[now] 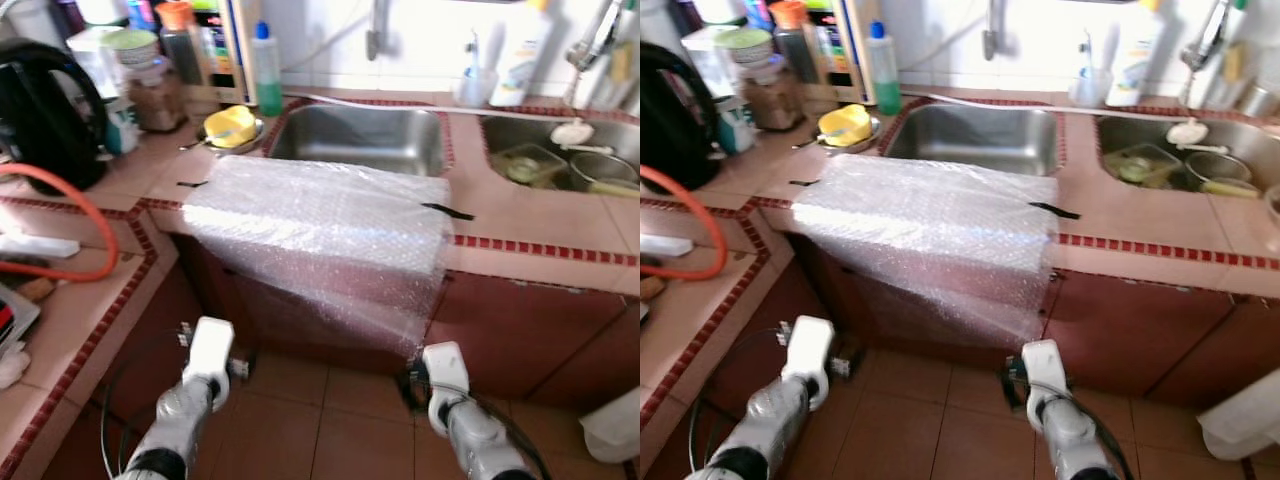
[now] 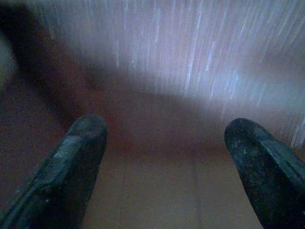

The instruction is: Kitchen organization

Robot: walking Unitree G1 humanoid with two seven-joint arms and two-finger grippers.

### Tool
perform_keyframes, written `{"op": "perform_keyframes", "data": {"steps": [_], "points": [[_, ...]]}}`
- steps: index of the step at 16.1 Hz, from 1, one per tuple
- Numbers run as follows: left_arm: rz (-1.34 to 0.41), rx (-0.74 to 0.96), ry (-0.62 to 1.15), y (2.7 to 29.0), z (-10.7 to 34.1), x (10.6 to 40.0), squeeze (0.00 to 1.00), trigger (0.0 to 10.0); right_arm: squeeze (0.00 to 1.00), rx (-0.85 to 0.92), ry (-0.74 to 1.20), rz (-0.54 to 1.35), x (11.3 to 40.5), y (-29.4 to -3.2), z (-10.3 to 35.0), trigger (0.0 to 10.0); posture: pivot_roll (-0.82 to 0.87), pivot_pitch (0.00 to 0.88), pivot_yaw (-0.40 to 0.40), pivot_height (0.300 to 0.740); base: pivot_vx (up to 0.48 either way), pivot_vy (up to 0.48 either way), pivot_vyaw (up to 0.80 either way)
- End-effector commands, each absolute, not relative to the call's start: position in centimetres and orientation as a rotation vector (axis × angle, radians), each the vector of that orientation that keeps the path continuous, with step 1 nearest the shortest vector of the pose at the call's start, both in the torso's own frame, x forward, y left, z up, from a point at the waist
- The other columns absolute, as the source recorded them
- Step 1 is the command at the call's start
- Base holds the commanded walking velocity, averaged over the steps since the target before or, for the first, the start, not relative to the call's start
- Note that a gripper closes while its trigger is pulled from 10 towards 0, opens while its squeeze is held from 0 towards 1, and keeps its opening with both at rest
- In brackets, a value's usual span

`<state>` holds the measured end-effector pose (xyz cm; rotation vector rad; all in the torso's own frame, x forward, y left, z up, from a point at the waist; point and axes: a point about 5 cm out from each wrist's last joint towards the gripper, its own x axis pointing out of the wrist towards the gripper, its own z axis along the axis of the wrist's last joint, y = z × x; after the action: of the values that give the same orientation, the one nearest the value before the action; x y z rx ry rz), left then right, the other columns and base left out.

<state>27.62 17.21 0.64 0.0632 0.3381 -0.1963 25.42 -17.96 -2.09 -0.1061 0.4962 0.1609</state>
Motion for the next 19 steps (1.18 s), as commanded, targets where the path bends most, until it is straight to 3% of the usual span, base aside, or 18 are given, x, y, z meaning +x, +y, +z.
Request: {"op": "perform_keyframes", "data": {"steps": [1, 6, 10, 15, 19], "points": [[-0.207, 0.075, 0.262, 17.4, 2.4, 27.8, 0.0, 10.0, 0.0, -0.099, 0.447, 0.177, 25.6, -18.2, -0.7, 10.0, 0.02, 0.023, 0.065, 0.74, 0.0, 0.0, 0.0], [-0.242, 0.121, 0.029, 16.7, 8.1, 25.5, 0.0, 10.0, 0.0, -0.083, 0.13, 0.117, 24.4, -18.4, 7.0, 10.0, 0.03, 0.029, 0.051, 0.74, 0.0, 0.0, 0.0], [-0.208, 0.135, -0.006, 16.2, 10.1, 25.0, 0.0, 10.0, 0.0, -0.049, -0.01, -0.036, 24.3, -17.6, 12.0, 10.0, 0.01, 0.022, 0.065, 0.74, 0.0, 0.0, 0.0], [-0.14, 0.035, -0.084, 15.3, 12.8, 27.2, 0.0, 10.0, 0.0, -0.072, -0.021, -0.026, 24.7, -16.8, 13.0, 10.0, 0.0, 0.014, 0.065, 0.74, 0.0, 0.0, 0.0], [-0.146, -0.008, -0.062, 15.2, 12.3, 26.9, 0.0, 10.0, 0.0, -0.099, -0.043, 0.029, 25.4, -15.9, 13.4, 10.0, 0.01, 0.009, 0.053, 0.74, 0.126, 0.0, 0.0]]}}
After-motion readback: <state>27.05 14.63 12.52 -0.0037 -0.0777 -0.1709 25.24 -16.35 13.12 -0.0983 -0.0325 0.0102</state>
